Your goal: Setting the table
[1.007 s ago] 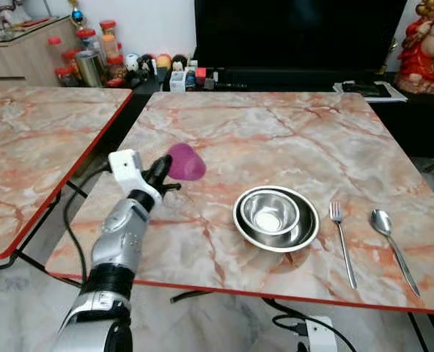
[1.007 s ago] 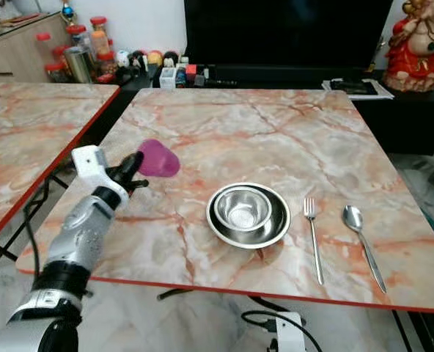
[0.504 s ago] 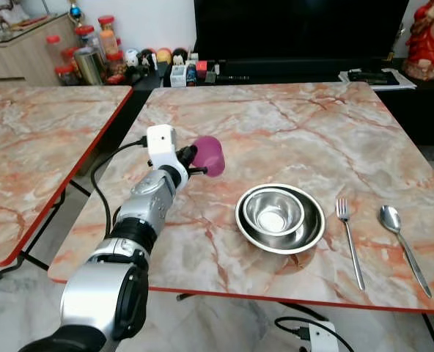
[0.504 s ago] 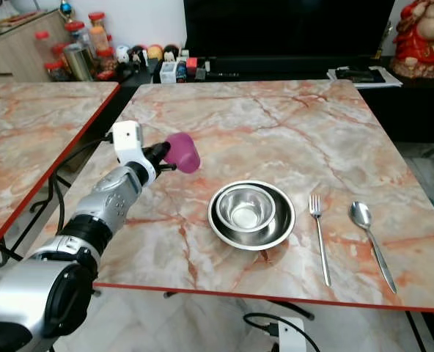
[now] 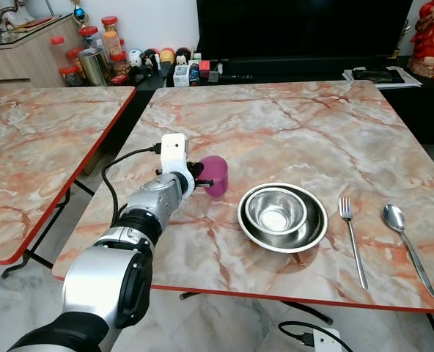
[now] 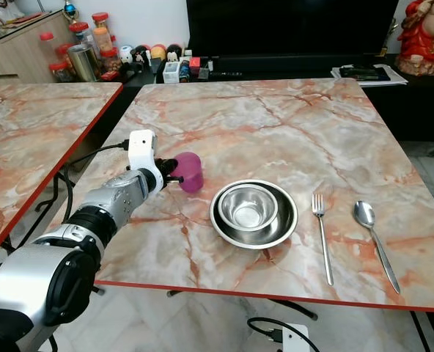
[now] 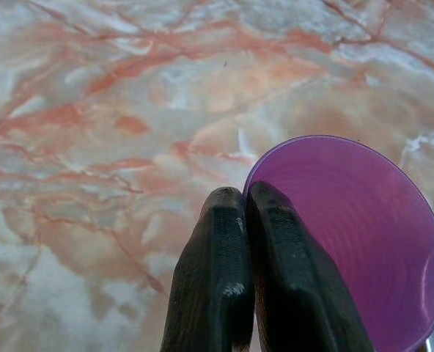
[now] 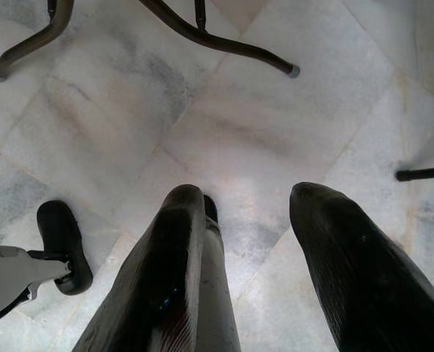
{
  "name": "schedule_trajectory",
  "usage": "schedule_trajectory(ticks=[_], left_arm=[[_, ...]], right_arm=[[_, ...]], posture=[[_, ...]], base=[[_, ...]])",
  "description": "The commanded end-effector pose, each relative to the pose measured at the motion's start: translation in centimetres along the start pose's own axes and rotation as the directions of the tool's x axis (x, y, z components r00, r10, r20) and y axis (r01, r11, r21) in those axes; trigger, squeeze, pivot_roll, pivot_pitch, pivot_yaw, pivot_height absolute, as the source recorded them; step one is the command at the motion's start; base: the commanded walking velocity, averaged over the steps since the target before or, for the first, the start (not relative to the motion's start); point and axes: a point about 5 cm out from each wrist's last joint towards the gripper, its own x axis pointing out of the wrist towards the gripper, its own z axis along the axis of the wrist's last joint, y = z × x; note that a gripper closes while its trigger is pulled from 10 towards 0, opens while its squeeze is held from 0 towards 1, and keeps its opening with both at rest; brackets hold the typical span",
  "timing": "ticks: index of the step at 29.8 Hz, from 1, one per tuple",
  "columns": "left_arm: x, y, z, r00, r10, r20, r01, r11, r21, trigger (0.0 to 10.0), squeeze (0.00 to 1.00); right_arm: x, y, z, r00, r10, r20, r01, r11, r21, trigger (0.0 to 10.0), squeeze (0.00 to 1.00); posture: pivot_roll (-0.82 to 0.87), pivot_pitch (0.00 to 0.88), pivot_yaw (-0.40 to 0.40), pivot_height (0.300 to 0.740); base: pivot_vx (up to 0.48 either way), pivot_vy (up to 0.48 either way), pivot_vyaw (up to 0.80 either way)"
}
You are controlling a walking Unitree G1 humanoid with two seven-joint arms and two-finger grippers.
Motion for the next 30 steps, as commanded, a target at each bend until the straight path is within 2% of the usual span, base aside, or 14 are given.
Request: schedule_trajectory(ticks=[1, 16, 17, 18, 19, 20, 30], left_arm=[[0.08, -0.19, 0.39, 1.000, 0.000, -0.017, 0.000, 1.000, 0.029, 10.0, 0.00], [0.08, 0.01, 0.08, 0.998, 0.028, -0.054, -0.024, 0.997, 0.078, 10.0, 0.00], [0.08, -0.03, 0.06, 0.998, 0.025, -0.055, -0.021, 0.997, 0.077, 10.0, 0.51], [0.09, -0.04, 0.06, 0.998, 0.025, -0.056, -0.021, 0.997, 0.077, 10.0, 0.51], [0.09, -0.06, 0.06, 0.998, 0.025, -0.056, -0.020, 0.997, 0.076, 10.0, 0.84], [0.09, -0.07, 0.06, 0.998, 0.024, -0.056, -0.019, 0.997, 0.075, 10.0, 1.00], [0.12, -0.23, 0.22, 0.999, 0.013, -0.038, -0.011, 0.998, 0.064, 10.0, 1.00]], right_arm=[[0.04, 0.21, 0.37, 1.000, 0.001, 0.013, -0.002, 1.000, 0.017, 10.0, 0.00], [-0.02, 0.57, 0.19, 1.000, 0.007, 0.008, -0.007, 1.000, 0.022, 10.0, 0.00], [-0.03, 0.56, 0.18, 1.000, 0.006, 0.008, -0.006, 1.000, 0.023, 10.0, 0.00], [-0.03, 0.56, 0.18, 1.000, 0.006, 0.008, -0.006, 1.000, 0.024, 10.0, 0.00], [-0.03, 0.56, 0.17, 1.000, 0.006, 0.007, -0.006, 1.000, 0.024, 10.0, 0.00], [-0.03, 0.56, 0.17, 1.000, 0.006, 0.007, -0.006, 1.000, 0.024, 10.0, 0.00], [-0.03, 0.55, 0.17, 1.000, 0.006, 0.008, -0.006, 1.000, 0.022, 10.0, 0.00]], posture=[[-0.04, 0.000, 0.104, 0.740], [-0.04, 0.000, 0.111, 0.740], [-0.04, 0.000, 0.111, 0.740], [-0.04, 0.000, 0.112, 0.740], [-0.04, 0.000, 0.112, 0.740], [-0.04, 0.000, 0.112, 0.740], [-0.04, 0.000, 0.111, 0.740]], base=[[0.000, 0.000, 0.00], [0.000, 0.000, 0.00], [0.000, 0.000, 0.00], [0.000, 0.000, 0.00], [0.000, 0.000, 0.00], [0.000, 0.000, 0.00], [0.000, 0.000, 0.00]])
